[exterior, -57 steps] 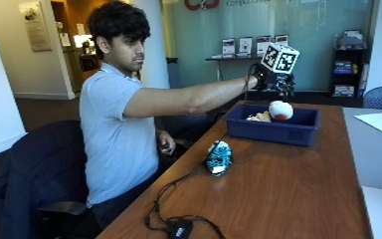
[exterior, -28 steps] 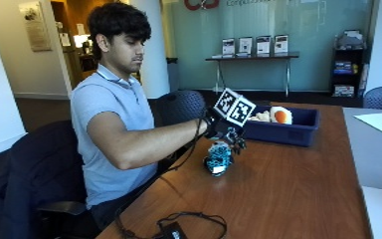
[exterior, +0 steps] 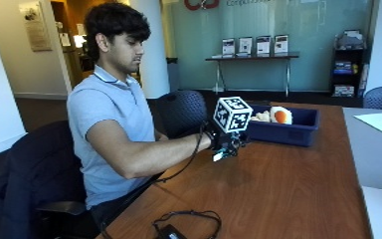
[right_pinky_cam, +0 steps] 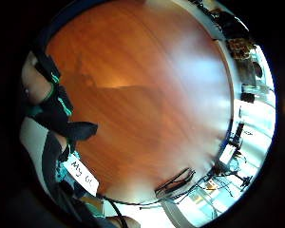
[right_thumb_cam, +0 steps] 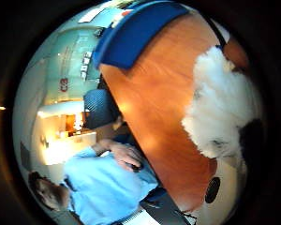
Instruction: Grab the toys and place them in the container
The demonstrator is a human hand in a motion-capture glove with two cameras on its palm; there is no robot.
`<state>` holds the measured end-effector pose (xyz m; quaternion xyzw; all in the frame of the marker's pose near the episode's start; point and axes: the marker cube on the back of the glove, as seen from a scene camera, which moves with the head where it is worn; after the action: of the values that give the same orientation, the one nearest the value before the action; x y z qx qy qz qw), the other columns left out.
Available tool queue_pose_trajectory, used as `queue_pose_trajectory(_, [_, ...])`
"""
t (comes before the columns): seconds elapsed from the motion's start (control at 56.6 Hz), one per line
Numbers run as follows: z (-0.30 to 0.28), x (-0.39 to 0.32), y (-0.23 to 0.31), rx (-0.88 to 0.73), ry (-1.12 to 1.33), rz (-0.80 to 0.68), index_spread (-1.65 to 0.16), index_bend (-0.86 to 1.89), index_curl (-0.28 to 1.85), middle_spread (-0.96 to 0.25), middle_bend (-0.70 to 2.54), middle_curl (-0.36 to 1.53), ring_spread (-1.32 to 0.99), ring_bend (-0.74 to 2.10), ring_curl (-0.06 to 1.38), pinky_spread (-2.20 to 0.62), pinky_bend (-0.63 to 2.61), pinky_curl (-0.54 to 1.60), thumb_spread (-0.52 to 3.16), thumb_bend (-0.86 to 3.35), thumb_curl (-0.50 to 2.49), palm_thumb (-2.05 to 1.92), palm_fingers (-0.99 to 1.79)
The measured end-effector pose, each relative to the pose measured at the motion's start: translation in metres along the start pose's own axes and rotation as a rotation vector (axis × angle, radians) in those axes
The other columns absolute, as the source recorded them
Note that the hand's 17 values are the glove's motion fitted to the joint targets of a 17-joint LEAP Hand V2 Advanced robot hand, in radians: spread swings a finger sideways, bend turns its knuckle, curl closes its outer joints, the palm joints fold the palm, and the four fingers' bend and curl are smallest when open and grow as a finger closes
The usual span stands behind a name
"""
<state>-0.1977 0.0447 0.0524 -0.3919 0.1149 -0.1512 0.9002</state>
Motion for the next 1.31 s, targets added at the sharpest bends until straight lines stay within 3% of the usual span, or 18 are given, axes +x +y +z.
queue_pose_trajectory(0.442, [-0.145,-0.063,-0.183,0.237,-0.087,0.026,-0.21,0.16,0.20,0.03,0.47,0.67,-0.18,1.18,0.58,-0.37,1.25,0.43,1.22,0.38,0.78,0.93,0.87])
queue_pose_trajectory(0.724, [-0.173,-0.090,-0.260,0.268,-0.078,0.123,-0.20,0.18,0.23,0.06,0.39,0.70,-0.16,1.14,0.54,-0.37,1.18,0.42,1.23,0.40,0.83,0.94,0.94])
queue_pose_trajectory(0.865, [-0.161,-0.087,-0.271,0.188,-0.105,0.203,-0.21,0.07,0.21,0.06,0.37,0.72,-0.17,1.14,0.55,-0.37,1.22,0.45,1.18,0.35,0.85,0.89,0.82])
queue_pose_trajectory(0.901, [-0.154,-0.086,-0.272,0.130,-0.128,0.220,-0.23,0.00,0.18,0.05,0.37,0.73,-0.17,1.10,0.55,-0.35,1.27,0.47,1.23,0.35,0.83,0.87,0.61])
queue_pose_trajectory(0.918, [-0.151,-0.085,-0.272,0.102,-0.142,0.224,-0.24,-0.02,0.17,0.05,0.30,0.70,-0.16,1.04,0.53,-0.34,1.31,0.49,1.32,0.36,0.80,0.82,0.38])
queue_pose_trajectory(0.971, [-0.142,-0.082,-0.269,0.050,-0.179,0.208,-0.26,0.12,0.21,0.05,0.17,0.66,-0.11,0.83,0.51,-0.30,1.36,0.52,1.41,0.31,0.73,0.67,-0.10])
queue_pose_trajectory(1.007, [-0.137,-0.079,-0.265,0.051,-0.195,0.184,-0.26,0.18,0.22,0.05,0.13,0.62,-0.09,0.68,0.46,-0.26,1.35,0.50,1.45,0.27,0.69,0.58,-0.20])
queue_pose_trajectory(1.113, [-0.127,-0.067,-0.247,0.080,-0.191,0.135,-0.28,0.18,0.23,0.05,0.12,0.54,-0.05,0.51,0.34,-0.16,1.23,0.42,1.54,0.22,0.59,0.42,-0.18])
queue_pose_trajectory(1.307, [-0.112,-0.019,-0.194,0.095,-0.042,0.123,-0.29,0.26,0.30,0.04,0.15,0.46,-0.01,0.46,0.30,-0.05,1.01,0.34,1.61,0.20,0.48,0.29,-0.06])
